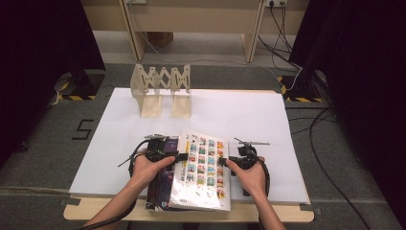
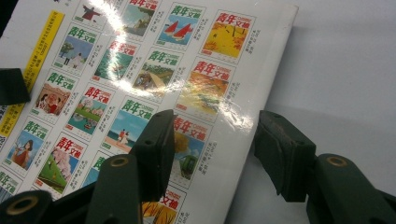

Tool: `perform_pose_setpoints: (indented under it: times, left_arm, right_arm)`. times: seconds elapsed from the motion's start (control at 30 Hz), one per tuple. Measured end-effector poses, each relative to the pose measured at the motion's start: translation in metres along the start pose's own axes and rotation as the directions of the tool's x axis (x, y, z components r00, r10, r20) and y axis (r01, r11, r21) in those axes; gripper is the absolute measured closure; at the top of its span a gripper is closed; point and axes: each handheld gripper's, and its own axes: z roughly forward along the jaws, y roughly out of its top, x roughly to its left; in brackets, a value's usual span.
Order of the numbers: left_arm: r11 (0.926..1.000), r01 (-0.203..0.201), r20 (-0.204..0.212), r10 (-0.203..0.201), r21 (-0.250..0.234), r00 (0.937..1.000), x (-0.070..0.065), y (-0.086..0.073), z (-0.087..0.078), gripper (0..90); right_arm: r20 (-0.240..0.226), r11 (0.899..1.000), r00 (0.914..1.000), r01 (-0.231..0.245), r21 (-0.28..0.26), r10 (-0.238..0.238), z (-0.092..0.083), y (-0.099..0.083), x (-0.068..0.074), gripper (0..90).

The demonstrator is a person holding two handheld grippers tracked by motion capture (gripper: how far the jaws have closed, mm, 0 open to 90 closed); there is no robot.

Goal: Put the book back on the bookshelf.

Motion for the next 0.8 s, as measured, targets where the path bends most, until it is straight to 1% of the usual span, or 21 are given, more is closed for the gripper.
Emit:
perform_pose_setpoints:
  times: [0.07,0.13,0.2,0.23,0.27,0.33,0.37,0.47,0.53,0.63,0.67,0.73,0.8]
  left_arm:
    - [1.0,0.002,-0.004,-0.002,0.003,1.0,0.001,0.001,0.002,55.2]
    - [0.9998,0.018,-0.001,-0.018,0.002,0.9998,0.002,0.001,0.002,55.1]
    - [0.9999,0.015,-0.008,-0.015,-0.009,0.9999,0.001,-0.001,0.001,56.1]
    - [0.9998,0.016,-0.012,-0.016,-0.009,0.9998,0.0,-0.002,0.0,58.4]
    - [0.9996,0.029,-0.014,-0.029,-0.004,0.9995,-0.001,-0.003,-0.001,60.7]
    - [0.9988,0.048,0.0,-0.048,-0.006,0.9989,0.0,-0.005,-0.002,66.7]
    - [0.9988,0.048,0.004,-0.048,-0.009,0.9988,0.0,-0.006,-0.003,68.8]
    - [0.9995,0.03,0.005,-0.03,-0.007,0.9995,-0.001,-0.006,-0.003,72.4]
    - [0.9994,0.034,0.015,-0.034,-0.01,0.9993,0.0,-0.006,-0.005,74.5]
    - [0.9994,0.034,0.027,-0.034,0.001,0.999,0.002,-0.004,-0.008,75.9]
    - [0.9992,0.037,0.039,-0.038,0.014,0.9985,0.004,-0.003,-0.012,76.1]
    - [0.9993,0.029,0.04,-0.029,0.023,0.9988,0.005,-0.002,-0.015,76.1]
    - [0.9991,0.032,0.045,-0.033,0.027,0.9984,0.008,-0.002,-0.017,76.1]
  right_arm:
    - [0.001,1.0,1.0,0.002,0.001,-0.002,0.0,0.0,0.0,48.0]
    - [0.003,1.0,1.0,0.003,0.004,-0.003,0.0,0.001,0.0,48.0]
    - [0.001,1.0,1.0,0.003,0.003,-0.003,0.0,0.001,0.0,47.9]
    - [0.001,1.0,1.0,0.004,0.003,-0.004,0.0,0.001,0.0,47.9]
    - [0.001,1.0,1.0,0.004,0.003,-0.004,0.0,0.001,0.0,47.9]
    - [0.001,1.0,1.0,0.007,0.002,-0.007,0.0,0.001,0.0,47.8]
    - [0.001,1.0,1.0,0.003,0.004,-0.003,0.0,0.001,0.001,47.6]
    - [0.002,1.0,0.9999,0.017,0.003,-0.017,0.0,0.001,0.001,47.2]
    - [-0.003,1.0,0.9998,0.019,0.009,-0.019,0.0,0.002,0.001,46.1]
    - [-0.017,0.999,0.9994,0.03,0.015,-0.029,0.0,0.004,0.0,44.9]
    - [-0.023,0.999,0.9992,0.032,0.033,-0.032,0.0,0.009,0.0,45.0]
    - [-0.017,0.999,0.999,0.042,0.03,-0.042,0.002,0.015,0.0,45.0]
    - [-0.026,0.999,0.9993,0.028,0.023,-0.028,0.004,0.023,-0.001,45.0]
